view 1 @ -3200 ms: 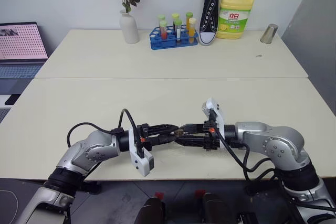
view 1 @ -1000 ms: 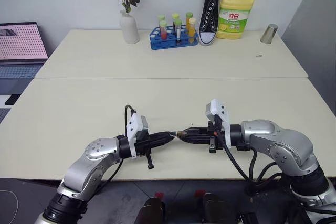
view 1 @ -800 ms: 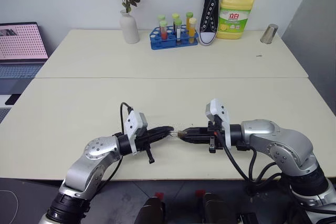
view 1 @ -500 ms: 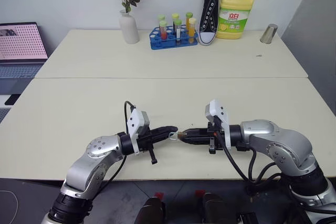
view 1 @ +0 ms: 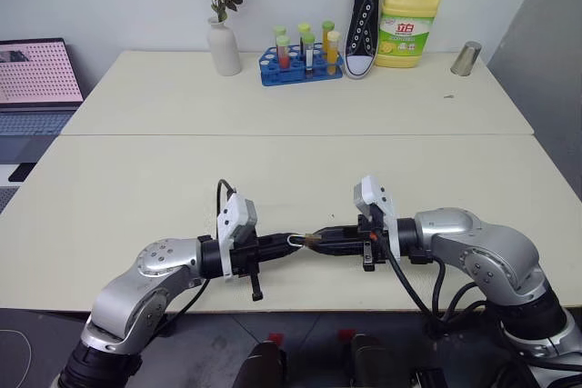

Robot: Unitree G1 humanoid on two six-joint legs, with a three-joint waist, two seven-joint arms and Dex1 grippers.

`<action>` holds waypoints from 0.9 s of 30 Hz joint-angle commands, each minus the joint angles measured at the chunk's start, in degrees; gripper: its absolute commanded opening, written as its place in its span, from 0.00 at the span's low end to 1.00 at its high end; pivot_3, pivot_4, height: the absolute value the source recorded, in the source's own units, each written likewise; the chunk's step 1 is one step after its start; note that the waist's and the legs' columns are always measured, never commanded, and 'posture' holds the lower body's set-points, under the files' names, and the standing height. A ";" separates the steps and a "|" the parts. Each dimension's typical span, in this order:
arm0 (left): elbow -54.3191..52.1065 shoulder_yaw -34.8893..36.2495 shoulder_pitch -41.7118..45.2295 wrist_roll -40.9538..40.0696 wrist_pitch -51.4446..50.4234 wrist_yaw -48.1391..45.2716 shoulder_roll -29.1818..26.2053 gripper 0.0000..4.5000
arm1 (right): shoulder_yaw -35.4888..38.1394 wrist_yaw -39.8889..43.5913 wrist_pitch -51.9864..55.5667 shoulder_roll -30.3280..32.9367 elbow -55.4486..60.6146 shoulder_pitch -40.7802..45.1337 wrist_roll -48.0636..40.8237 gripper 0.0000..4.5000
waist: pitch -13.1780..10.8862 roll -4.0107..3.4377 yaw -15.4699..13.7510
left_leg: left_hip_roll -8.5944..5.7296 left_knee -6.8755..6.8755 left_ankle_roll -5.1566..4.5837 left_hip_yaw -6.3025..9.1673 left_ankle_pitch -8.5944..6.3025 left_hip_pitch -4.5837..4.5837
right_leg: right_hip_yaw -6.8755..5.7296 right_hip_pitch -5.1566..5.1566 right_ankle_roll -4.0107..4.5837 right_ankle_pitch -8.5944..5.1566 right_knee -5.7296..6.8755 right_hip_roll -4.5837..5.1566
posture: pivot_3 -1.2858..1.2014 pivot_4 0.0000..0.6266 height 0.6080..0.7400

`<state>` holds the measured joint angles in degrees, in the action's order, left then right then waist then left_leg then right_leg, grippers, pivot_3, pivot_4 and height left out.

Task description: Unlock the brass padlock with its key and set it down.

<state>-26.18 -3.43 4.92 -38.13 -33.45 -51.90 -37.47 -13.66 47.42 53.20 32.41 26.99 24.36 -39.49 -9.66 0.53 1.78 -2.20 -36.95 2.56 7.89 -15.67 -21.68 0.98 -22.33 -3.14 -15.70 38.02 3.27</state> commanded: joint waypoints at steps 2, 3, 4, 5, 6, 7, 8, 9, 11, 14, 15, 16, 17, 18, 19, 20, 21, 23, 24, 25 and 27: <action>-5.46 1.39 -1.26 -3.07 -0.60 -3.14 -2.57 0.00 | 0.56 -0.57 -1.00 0.06 0.60 0.41 0.90 0.03 | 0.00 0.00 -0.01 | -0.01 0.01 0.00 -0.01 0.00 0.00 | 0.01 0.00 0.00 0.00 -0.01 0.00 | 0.52 0.24 1.00; -5.36 1.53 -1.60 -2.68 -0.36 -3.33 -3.01 0.00 | 0.60 -0.59 -0.94 0.00 0.58 0.42 0.84 0.03 | 0.00 0.00 -0.03 | -0.01 0.01 0.00 -0.02 0.00 0.00 | 0.02 0.00 0.00 0.00 -0.02 0.01 | 0.52 0.24 1.00; -5.09 1.61 -1.90 -1.97 0.08 -3.47 -3.34 0.00 | 0.64 -0.63 -0.92 -0.07 0.52 0.45 0.81 0.03 | 0.00 0.00 -0.04 | -0.01 0.01 0.00 -0.02 0.00 0.00 | 0.01 0.00 0.01 0.00 -0.02 0.01 | 0.52 0.24 1.00; -4.88 1.65 -2.08 -1.56 0.35 -3.55 -3.53 0.00 | 0.67 -0.66 -0.90 -0.12 0.47 0.48 0.78 0.03 | 0.00 -0.01 -0.02 | 0.00 0.01 0.00 -0.02 0.00 0.00 | 0.01 0.01 0.01 0.00 -0.02 0.00 | 0.52 0.24 1.00; -4.31 1.31 -2.33 0.22 1.89 -3.81 -3.92 0.00 | 0.69 -0.69 -0.91 -0.18 0.38 0.52 0.76 0.03 | 0.00 -0.01 -0.01 | 0.00 0.01 0.00 -0.02 0.00 0.01 | 0.01 0.00 0.01 -0.01 -0.02 0.00 | 0.52 0.24 1.00; -3.84 1.22 -2.57 1.39 2.95 -3.81 -4.04 0.00 | 0.76 -0.72 -0.87 -0.18 0.41 0.48 0.65 0.03 | 0.00 -0.01 -0.02 | 0.00 0.02 0.00 -0.03 0.00 0.01 | 0.02 0.00 0.01 -0.01 -0.02 0.00 | 0.52 0.24 1.00; -3.42 1.44 -2.52 1.80 3.41 -3.38 -3.70 0.00 | 0.78 -0.75 -0.84 -0.16 0.46 0.44 0.60 0.03 | 0.00 -0.01 -0.05 | 0.00 0.02 0.00 -0.02 0.00 0.00 | 0.01 0.00 0.01 -0.01 -0.03 0.00 | 0.52 0.24 1.00; -3.12 1.63 -2.47 1.99 3.69 -3.08 -3.40 0.00 | 0.79 -0.77 -0.83 -0.14 0.50 0.41 0.55 0.03 | 0.00 -0.01 -0.07 | -0.01 0.02 0.00 -0.03 0.00 0.00 | 0.01 0.00 0.01 -0.01 -0.03 0.00 | 0.52 0.24 1.00; -2.77 2.23 -2.23 1.05 3.32 -2.63 -2.64 0.00 | 0.69 -0.74 -0.84 -0.05 0.48 0.42 0.54 0.03 | 0.00 -0.01 -0.07 | -0.01 0.01 0.00 -0.02 0.00 -0.01 | 0.01 0.00 0.01 -0.01 -0.04 0.01 | 0.52 0.24 1.00; -3.05 3.10 -1.76 -2.25 1.39 -1.66 -1.10 0.00 | 0.50 -0.64 -0.88 0.04 0.31 0.51 0.60 0.03 | 0.00 0.00 -0.07 | 0.00 0.01 0.00 -0.01 0.00 -0.01 | 0.01 0.00 0.01 -0.01 -0.05 0.01 | 0.52 0.24 1.00; -3.21 3.28 -1.60 -2.86 0.93 -1.32 -0.73 0.00 | 0.47 -0.62 -0.89 0.06 0.32 0.52 0.62 0.03 | -0.01 0.00 -0.07 | 0.00 0.01 0.00 -0.01 0.00 -0.01 | 0.01 0.00 0.01 -0.01 -0.05 0.01 | 0.52 0.24 1.00; -3.36 3.54 -1.39 -3.26 0.63 -0.93 -0.35 0.00 | 0.44 -0.57 -0.88 0.13 0.32 0.51 0.64 0.03 | 0.00 0.00 -0.06 | 0.00 0.01 0.00 -0.01 0.00 -0.01 | 0.01 0.00 0.01 -0.01 -0.04 0.01 | 0.52 0.24 1.00; -3.47 3.70 -1.24 -3.56 0.42 -0.64 -0.14 0.00 | 0.42 -0.53 -0.87 0.18 0.33 0.50 0.64 0.03 | -0.01 0.00 -0.06 | 0.00 0.01 0.00 -0.01 0.00 -0.01 | 0.01 0.01 0.01 -0.01 -0.04 0.01 | 0.52 0.24 1.00; -3.51 4.01 -1.03 -4.45 -0.21 -0.38 0.00 0.00 | 0.37 -0.44 -0.85 0.27 0.34 0.47 0.64 0.03 | -0.01 0.00 -0.06 | 0.00 0.01 0.00 -0.02 0.00 -0.01 | 0.01 0.01 0.01 -0.01 -0.04 0.01 | 0.52 0.24 1.00; -3.54 4.23 -0.88 -5.12 -0.72 -0.18 0.08 0.00 | 0.35 -0.38 -0.84 0.34 0.35 0.45 0.64 0.03 | 0.00 0.00 -0.06 | 0.00 0.01 0.00 -0.01 0.00 -0.01 | 0.01 0.00 0.01 -0.01 -0.04 0.01 | 0.52 0.24 1.00; -3.53 4.52 -0.65 -5.65 -1.13 0.04 0.12 0.00 | 0.34 -0.37 -0.82 0.36 0.36 0.44 0.64 0.03 | 0.00 0.00 -0.05 | 0.00 0.01 0.00 -0.01 0.00 -0.01 | 0.00 0.00 0.01 -0.01 -0.03 0.01 | 0.52 0.24 1.00; -3.48 4.80 -0.33 -6.11 -1.52 0.28 0.11 0.00 | 0.30 -0.34 -0.86 0.40 0.36 0.43 0.68 0.03 | 0.00 0.00 -0.06 | 0.00 0.01 0.00 -0.01 0.00 -0.01 | 0.01 0.00 0.01 -0.01 -0.04 0.01 | 0.52 0.24 1.00; -3.39 5.28 0.15 -6.87 -2.25 0.98 0.30 0.00 | 0.26 -0.34 -0.89 0.39 0.33 0.43 0.69 0.03 | -0.01 0.00 -0.07 | -0.01 0.01 0.00 0.00 0.00 -0.01 | 0.00 0.01 0.01 -0.01 -0.04 0.01 | 0.52 0.24 1.00; -3.35 5.49 0.31 -7.23 -2.60 1.34 0.49 0.00 | 0.25 -0.35 -0.88 0.37 0.31 0.43 0.68 0.03 | -0.01 0.00 -0.07 | -0.01 0.01 0.00 -0.02 0.00 -0.01 | 0.01 0.01 0.01 -0.01 -0.04 0.01 | 0.52 0.24 1.00; -3.40 5.58 0.42 -7.42 -2.81 1.41 0.47 0.00 | 0.19 -0.30 -0.92 0.39 0.31 0.44 0.72 0.03 | -0.01 0.00 -0.06 | -0.01 0.01 0.00 -0.02 0.00 -0.01 | 0.01 0.01 0.01 -0.01 -0.04 0.01 | 0.52 0.24 1.00; -3.40 5.70 0.56 -7.73 -3.15 1.84 0.49 0.00 | 0.11 -0.19 -1.06 0.46 0.32 0.37 0.82 0.03 | -0.01 0.00 -0.04 | 0.00 0.01 0.00 -0.02 0.00 -0.01 | 0.01 0.00 0.01 -0.01 -0.04 0.01 | 0.52 0.24 1.00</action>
<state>-28.44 0.74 4.94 -44.64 -36.36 -50.53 -37.27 -13.68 46.40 53.16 32.69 26.40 24.32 -38.86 -9.67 0.52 1.74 -2.20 -36.94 2.56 7.87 -15.68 -21.69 0.99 -22.33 -3.13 -15.71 37.99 3.28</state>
